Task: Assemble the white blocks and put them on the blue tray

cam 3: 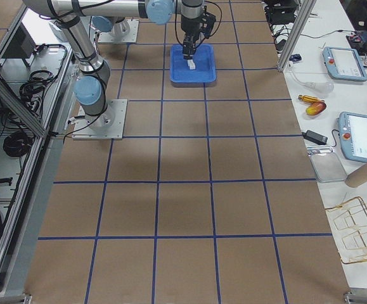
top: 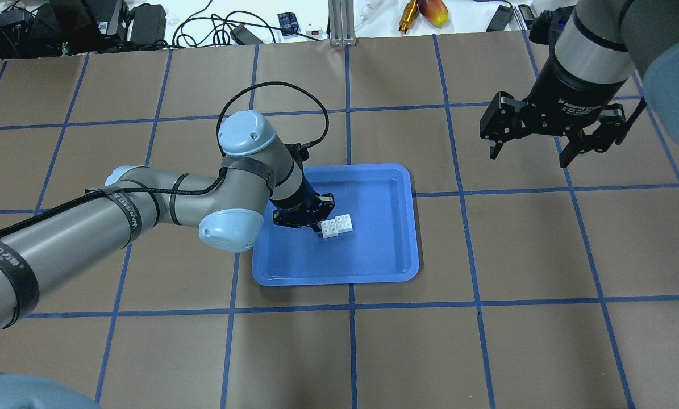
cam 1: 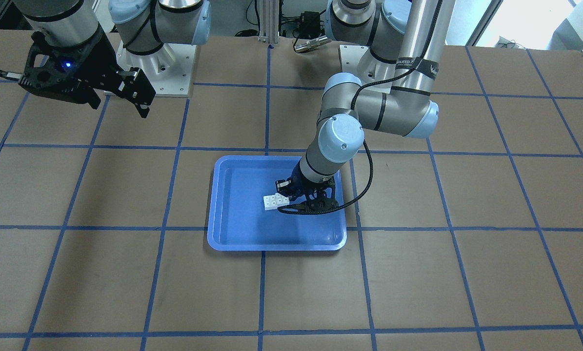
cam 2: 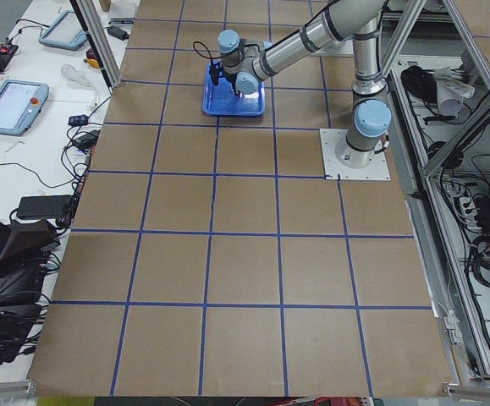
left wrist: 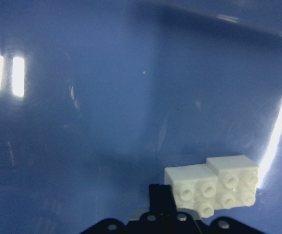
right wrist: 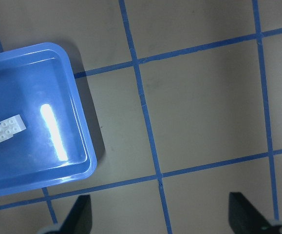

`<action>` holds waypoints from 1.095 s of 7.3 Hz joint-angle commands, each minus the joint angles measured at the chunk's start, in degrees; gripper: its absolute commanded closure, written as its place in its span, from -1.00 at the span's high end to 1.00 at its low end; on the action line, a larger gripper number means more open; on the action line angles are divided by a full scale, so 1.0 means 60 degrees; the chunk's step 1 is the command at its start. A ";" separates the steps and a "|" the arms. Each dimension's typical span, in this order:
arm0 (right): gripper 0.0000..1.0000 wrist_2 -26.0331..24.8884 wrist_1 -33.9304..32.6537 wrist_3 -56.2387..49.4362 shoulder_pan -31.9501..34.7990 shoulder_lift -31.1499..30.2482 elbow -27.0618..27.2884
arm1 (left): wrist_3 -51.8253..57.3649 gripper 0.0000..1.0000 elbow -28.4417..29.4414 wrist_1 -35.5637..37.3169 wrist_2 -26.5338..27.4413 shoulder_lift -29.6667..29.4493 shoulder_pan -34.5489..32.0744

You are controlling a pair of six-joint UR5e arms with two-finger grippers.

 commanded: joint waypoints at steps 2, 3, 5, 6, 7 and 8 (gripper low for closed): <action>1.00 -0.0023 0.0017 0.0050 0.0081 0.0060 -0.0014 | 0.0976 -1.00 0.0491 -0.0718 0.0313 0.0602 0.0925; 1.00 -0.0052 0.0003 0.0050 0.0066 0.0060 -0.0028 | 0.1793 -1.00 0.0929 -0.1652 0.0518 0.0909 0.1321; 1.00 -0.0067 0.0119 0.0122 0.0080 0.0046 -0.0028 | 0.2560 -0.94 0.2361 -0.4196 0.1616 0.1568 0.1472; 1.00 -0.0053 0.0062 0.0079 0.0052 -0.0041 -0.0028 | 0.2678 -0.64 0.3152 -0.5559 0.1677 0.1818 0.1472; 1.00 -0.0052 -0.0011 0.0050 0.0081 -0.0187 0.0015 | 0.2709 -0.31 0.3406 -0.6182 0.1678 0.2154 0.1428; 1.00 -0.0052 -0.0012 0.0035 0.0066 -0.0174 0.0016 | 0.2825 0.65 0.3496 -0.6144 0.1678 0.2389 0.1399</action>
